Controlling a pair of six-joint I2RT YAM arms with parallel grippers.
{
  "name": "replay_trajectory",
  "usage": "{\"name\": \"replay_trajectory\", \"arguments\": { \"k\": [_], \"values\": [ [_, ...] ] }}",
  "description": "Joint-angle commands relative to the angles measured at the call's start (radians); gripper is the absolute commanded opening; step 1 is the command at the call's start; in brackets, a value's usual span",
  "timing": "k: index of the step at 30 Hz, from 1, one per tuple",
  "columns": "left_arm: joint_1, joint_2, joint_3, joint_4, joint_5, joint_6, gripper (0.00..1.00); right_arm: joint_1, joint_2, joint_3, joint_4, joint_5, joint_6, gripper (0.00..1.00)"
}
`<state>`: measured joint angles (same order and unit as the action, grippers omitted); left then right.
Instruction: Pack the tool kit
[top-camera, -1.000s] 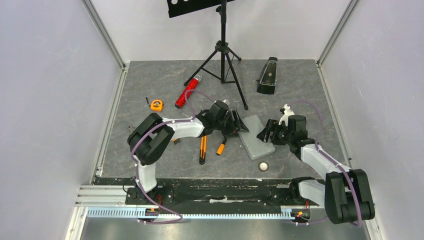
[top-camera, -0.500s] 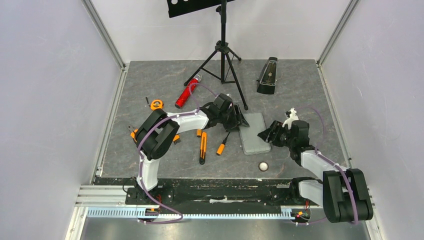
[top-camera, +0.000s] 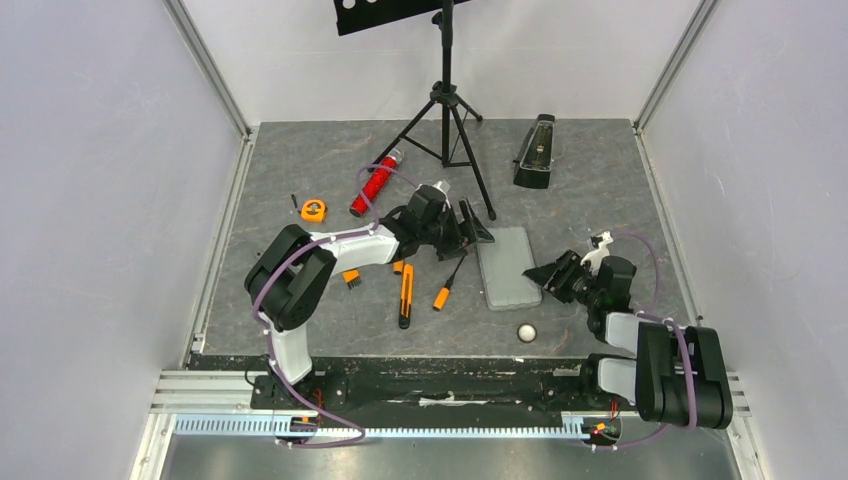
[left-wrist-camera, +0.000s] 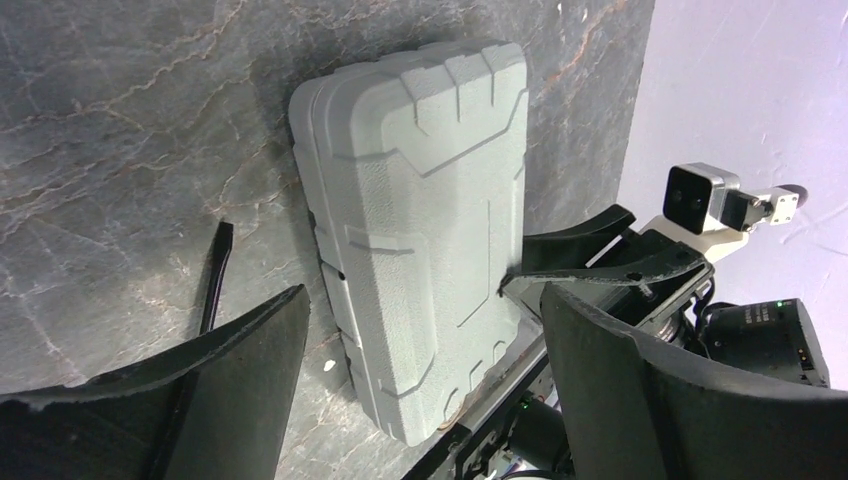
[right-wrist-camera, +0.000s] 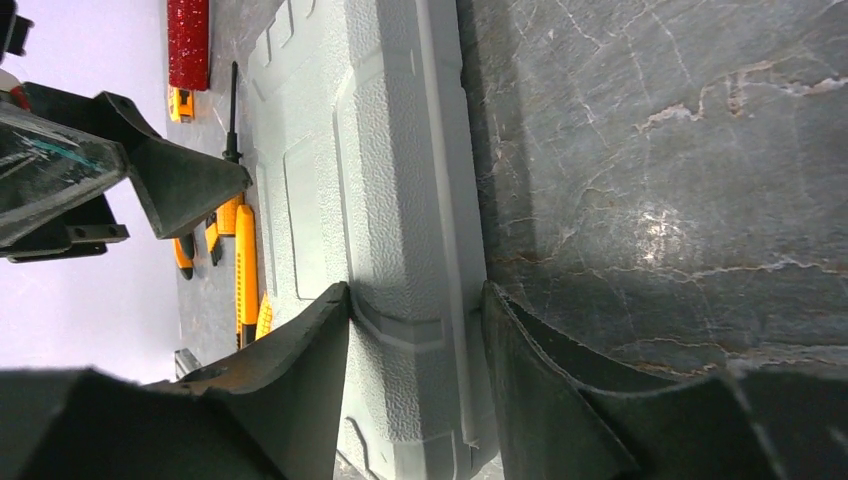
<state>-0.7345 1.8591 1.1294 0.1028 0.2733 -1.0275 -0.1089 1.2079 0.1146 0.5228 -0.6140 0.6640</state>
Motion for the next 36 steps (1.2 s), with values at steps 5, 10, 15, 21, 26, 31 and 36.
{"name": "replay_trajectory", "arguments": {
  "k": [5,10,15,21,26,31,36],
  "values": [
    [-0.001,-0.037,-0.042,0.080,0.038,-0.053,0.85,-0.017,-0.001,-0.003,-0.172,0.024,-0.081,0.37],
    [-0.002,-0.028,-0.054,0.109,0.052,-0.072,0.82,-0.011,-0.066,0.107,-0.326,0.073,-0.179,0.66],
    [-0.001,-0.042,-0.057,0.113,0.049,-0.062,0.82,0.090,-0.111,0.247,-0.488,0.207,-0.280,0.89],
    [0.003,-0.064,-0.065,0.108,0.038,-0.038,0.85,0.251,-0.117,0.425,-0.705,0.416,-0.404,0.98],
    [0.002,-0.053,-0.085,0.149,0.051,-0.064,0.82,0.363,-0.098,0.512,-0.824,0.482,-0.476,0.98],
    [0.001,-0.033,-0.084,0.165,0.068,-0.077,0.81,0.470,-0.068,0.546,-0.871,0.574,-0.511,0.98],
    [0.001,-0.033,-0.095,0.168,0.064,-0.082,0.81,0.521,-0.020,0.592,-0.906,0.572,-0.511,0.98]
  ]
}}
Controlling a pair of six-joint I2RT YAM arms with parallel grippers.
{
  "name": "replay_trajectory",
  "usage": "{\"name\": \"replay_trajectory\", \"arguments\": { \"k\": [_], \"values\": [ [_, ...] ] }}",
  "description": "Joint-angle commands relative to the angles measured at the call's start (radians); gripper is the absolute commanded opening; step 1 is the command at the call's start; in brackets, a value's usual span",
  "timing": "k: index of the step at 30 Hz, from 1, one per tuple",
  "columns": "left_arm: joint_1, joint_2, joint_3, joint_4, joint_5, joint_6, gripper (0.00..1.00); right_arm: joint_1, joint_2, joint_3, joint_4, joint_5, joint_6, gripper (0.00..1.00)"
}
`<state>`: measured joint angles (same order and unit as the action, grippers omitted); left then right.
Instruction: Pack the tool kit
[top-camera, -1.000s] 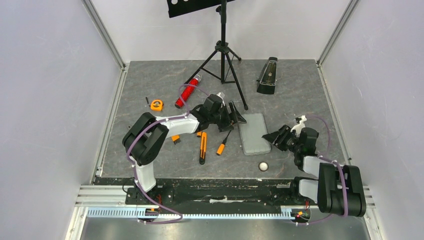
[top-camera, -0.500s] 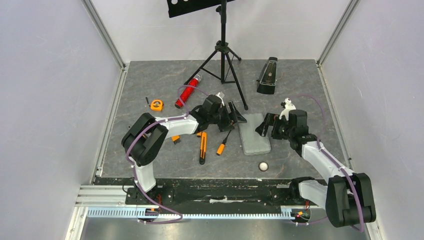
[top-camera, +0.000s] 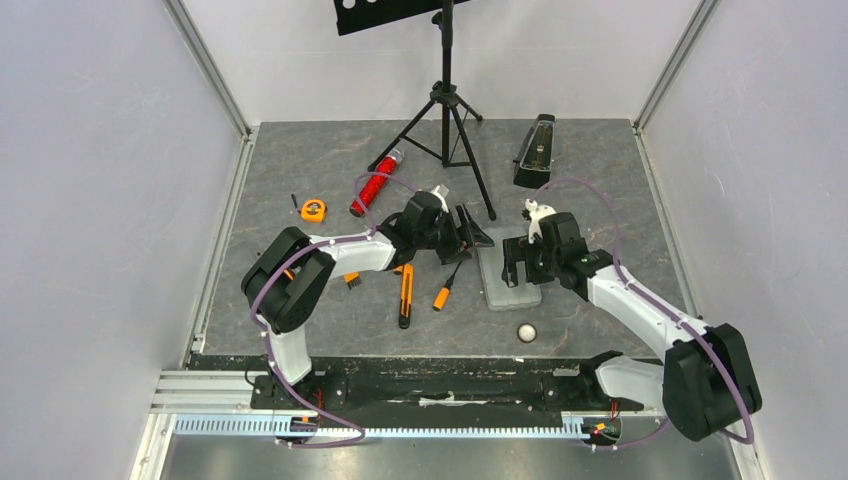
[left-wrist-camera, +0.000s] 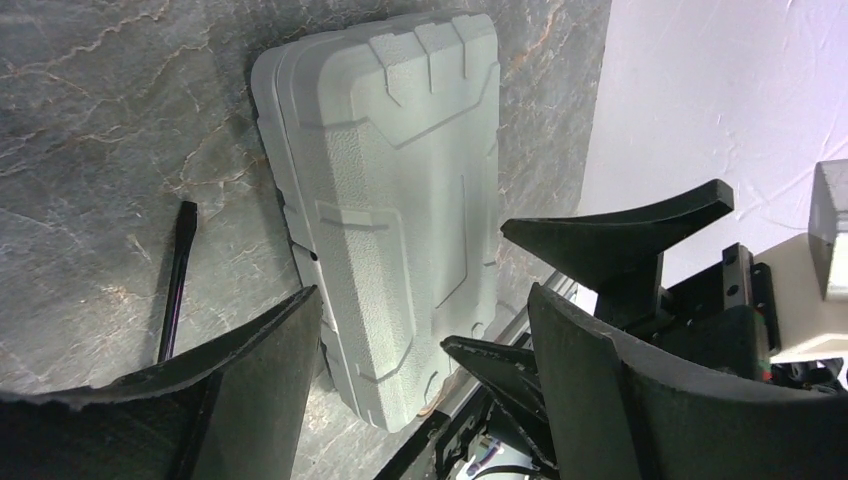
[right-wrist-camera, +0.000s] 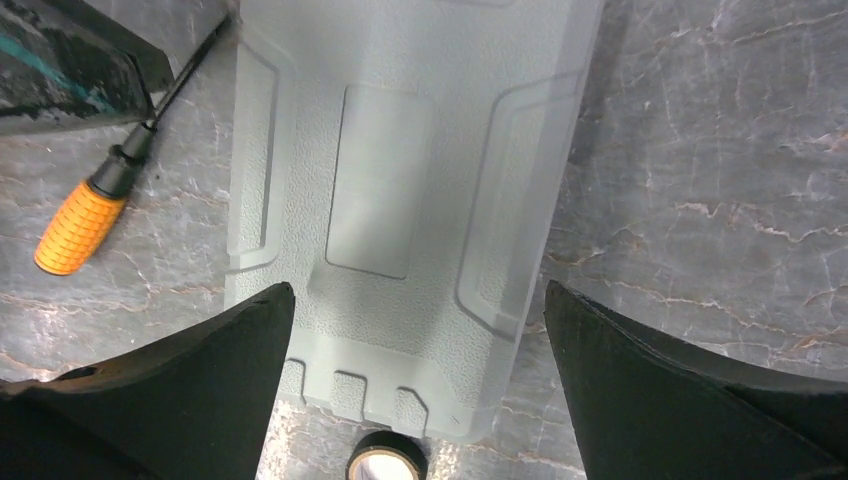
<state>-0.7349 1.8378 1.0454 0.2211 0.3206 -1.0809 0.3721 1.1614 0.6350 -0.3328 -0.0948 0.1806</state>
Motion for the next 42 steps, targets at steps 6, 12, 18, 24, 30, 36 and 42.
{"name": "replay_trajectory", "arguments": {
  "k": [6,12,18,24,30,36,42],
  "values": [
    [0.000,-0.002,-0.008,0.053,0.018,-0.031,0.81,0.091,0.037,0.076,-0.077,0.126,-0.028,0.98],
    [-0.003,0.003,-0.009,0.053,0.023,-0.033,0.79,0.073,0.031,0.058,-0.049,0.114,-0.011,0.98],
    [-0.006,0.006,-0.013,0.053,0.027,-0.036,0.77,-0.098,-0.013,0.042,0.045,-0.100,0.035,0.98],
    [-0.009,0.006,-0.028,0.064,0.038,-0.049,0.75,-0.248,0.039,0.016,0.172,-0.295,0.113,0.93],
    [-0.012,0.009,-0.050,0.067,0.054,-0.061,0.72,-0.310,0.084,-0.113,0.325,-0.363,0.219,0.83],
    [-0.014,0.026,-0.053,0.084,0.070,-0.071,0.71,-0.366,0.074,-0.228,0.510,-0.432,0.266,0.72],
    [-0.021,0.050,-0.033,0.084,0.090,-0.079,0.71,-0.423,0.092,-0.300,0.619,-0.508,0.328,0.67]
  ]
}}
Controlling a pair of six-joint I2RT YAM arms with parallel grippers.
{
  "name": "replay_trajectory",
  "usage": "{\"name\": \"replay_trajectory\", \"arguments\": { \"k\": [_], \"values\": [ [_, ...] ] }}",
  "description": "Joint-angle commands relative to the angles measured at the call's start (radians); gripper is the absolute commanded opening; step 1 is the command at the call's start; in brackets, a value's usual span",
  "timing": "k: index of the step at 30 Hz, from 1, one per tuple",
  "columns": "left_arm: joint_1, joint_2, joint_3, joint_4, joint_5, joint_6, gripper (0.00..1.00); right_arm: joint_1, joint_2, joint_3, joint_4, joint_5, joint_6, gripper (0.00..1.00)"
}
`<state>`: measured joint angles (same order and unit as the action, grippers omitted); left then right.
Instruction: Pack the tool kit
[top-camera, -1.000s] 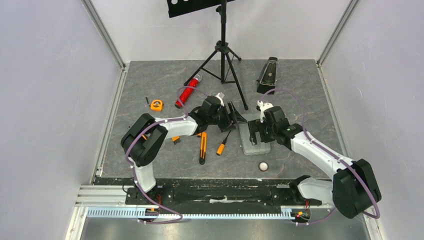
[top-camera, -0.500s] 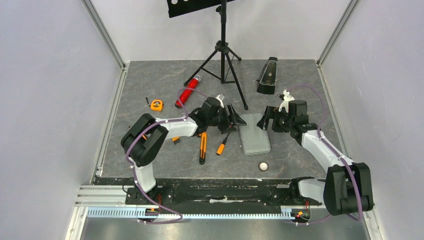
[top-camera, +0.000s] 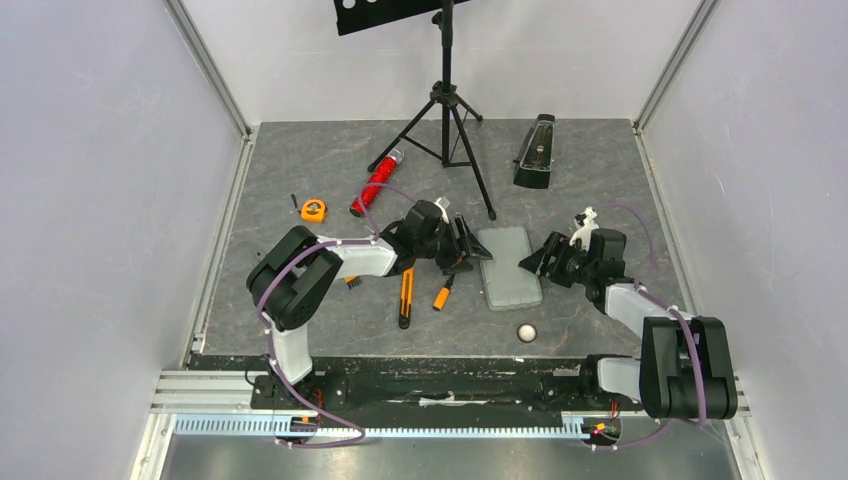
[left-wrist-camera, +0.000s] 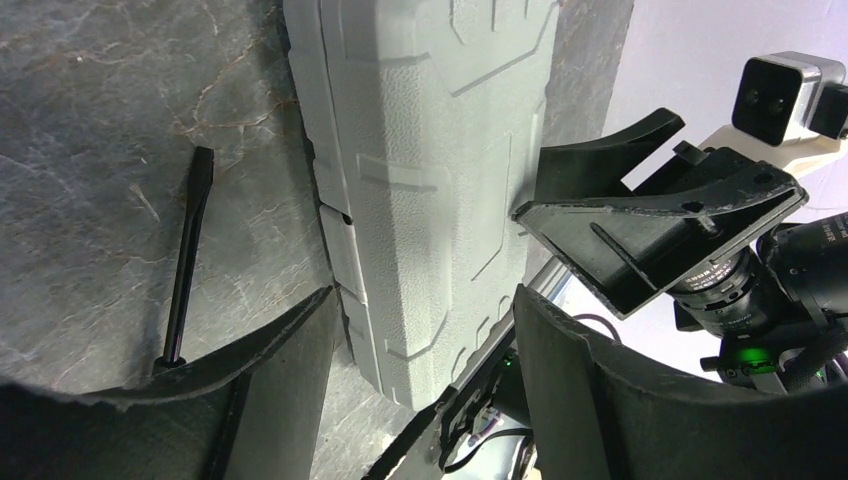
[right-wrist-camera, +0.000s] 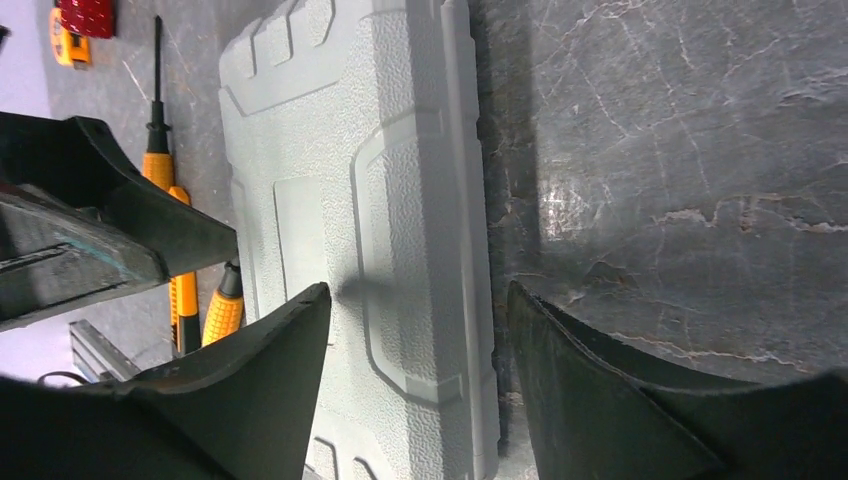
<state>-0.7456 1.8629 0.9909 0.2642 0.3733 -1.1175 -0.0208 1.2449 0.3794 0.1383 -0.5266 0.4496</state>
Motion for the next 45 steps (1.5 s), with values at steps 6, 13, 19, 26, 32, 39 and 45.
{"name": "replay_trajectory", "arguments": {
  "k": [6,13,19,26,32,39,45],
  "values": [
    [-0.014,0.039,0.025,0.043,0.044,-0.050,0.74,-0.097,0.045,-0.136,0.264,-0.138,0.134,0.58],
    [-0.014,0.042,0.025,0.044,0.044,-0.055,0.76,-0.149,0.100,-0.220,0.394,-0.185,0.200,0.50],
    [-0.016,0.045,0.028,0.044,0.046,-0.058,0.81,-0.183,0.154,-0.252,0.426,-0.190,0.217,0.40],
    [-0.024,0.060,0.047,0.044,0.057,-0.062,0.86,-0.203,0.193,-0.266,0.414,-0.167,0.221,0.31],
    [-0.034,0.082,0.074,0.043,0.075,-0.069,0.95,-0.234,0.242,-0.283,0.420,-0.167,0.245,0.28],
    [-0.035,0.087,0.068,0.054,0.058,-0.093,1.00,-0.253,0.285,-0.295,0.415,-0.156,0.238,0.27],
    [-0.029,0.114,0.049,0.155,0.024,-0.162,0.98,-0.254,0.290,-0.289,0.381,-0.138,0.208,0.27]
  ]
}}
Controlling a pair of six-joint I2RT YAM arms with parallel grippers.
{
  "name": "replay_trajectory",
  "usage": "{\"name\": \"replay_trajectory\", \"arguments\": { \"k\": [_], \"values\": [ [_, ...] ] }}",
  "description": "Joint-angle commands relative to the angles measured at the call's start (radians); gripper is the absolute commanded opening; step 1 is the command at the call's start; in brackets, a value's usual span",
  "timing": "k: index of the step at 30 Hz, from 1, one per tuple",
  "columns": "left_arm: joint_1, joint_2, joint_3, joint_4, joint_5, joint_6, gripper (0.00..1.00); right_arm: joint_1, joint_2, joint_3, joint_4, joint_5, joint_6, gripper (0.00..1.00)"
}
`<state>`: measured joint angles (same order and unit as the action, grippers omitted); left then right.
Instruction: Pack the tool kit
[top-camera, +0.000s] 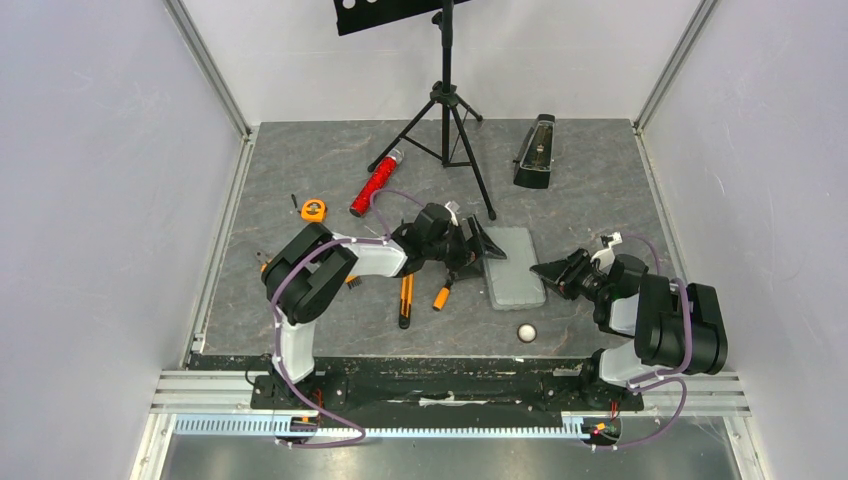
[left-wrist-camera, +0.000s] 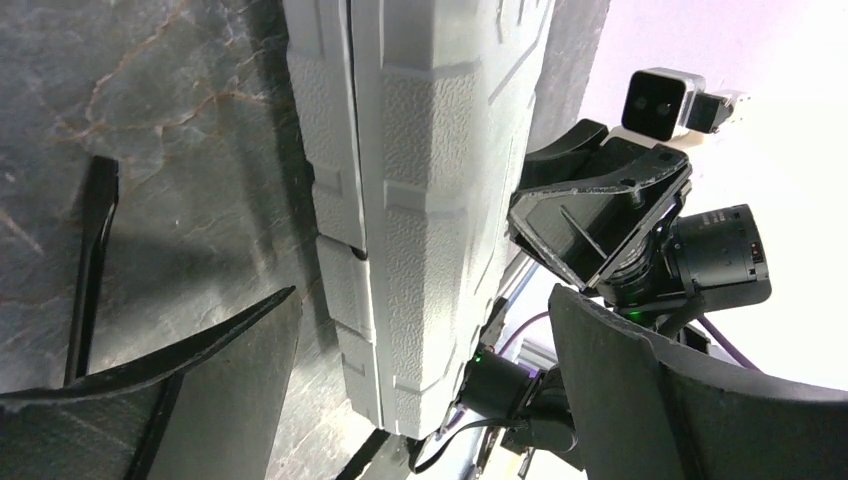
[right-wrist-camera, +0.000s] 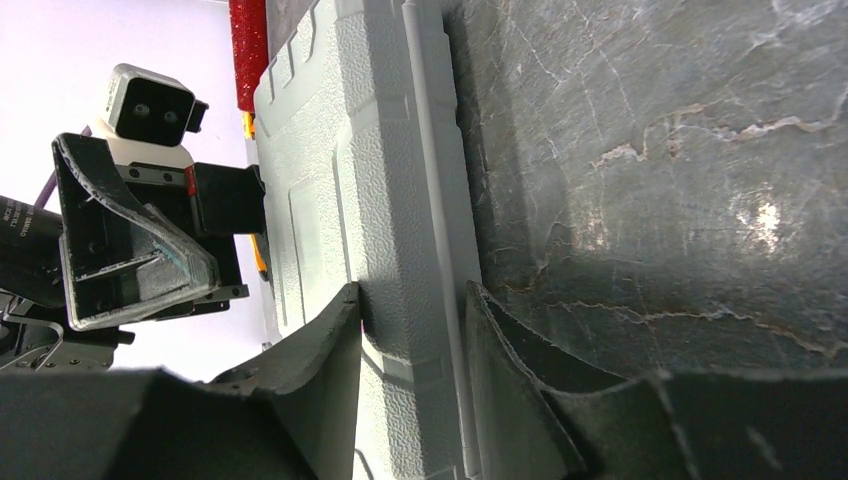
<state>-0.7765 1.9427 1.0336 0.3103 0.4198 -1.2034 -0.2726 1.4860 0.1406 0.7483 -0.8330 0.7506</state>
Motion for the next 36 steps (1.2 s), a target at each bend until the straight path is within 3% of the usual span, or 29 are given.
{"name": "replay_trajectory", "arguments": {
  "k": [1,8,21,29,36],
  "values": [
    [0.003,0.045,0.008,0.123,-0.024,-0.087,0.98,-0.003,0.048,-0.049,-0.233,0.171,-0.096,0.27],
    [0.003,0.104,-0.013,0.247,-0.023,-0.163,0.92,-0.008,0.054,-0.049,-0.240,0.176,-0.103,0.27],
    [0.003,0.008,-0.067,0.298,-0.055,-0.126,0.36,-0.007,0.020,-0.019,-0.347,0.241,-0.183,0.26],
    [0.002,-0.076,-0.010,0.037,-0.094,0.028,0.03,0.021,-0.013,0.009,-0.392,0.262,-0.233,0.29],
    [0.002,-0.152,0.120,-0.299,-0.183,0.237,0.02,0.089,-0.110,0.117,-0.526,0.291,-0.317,0.58]
  ]
}}
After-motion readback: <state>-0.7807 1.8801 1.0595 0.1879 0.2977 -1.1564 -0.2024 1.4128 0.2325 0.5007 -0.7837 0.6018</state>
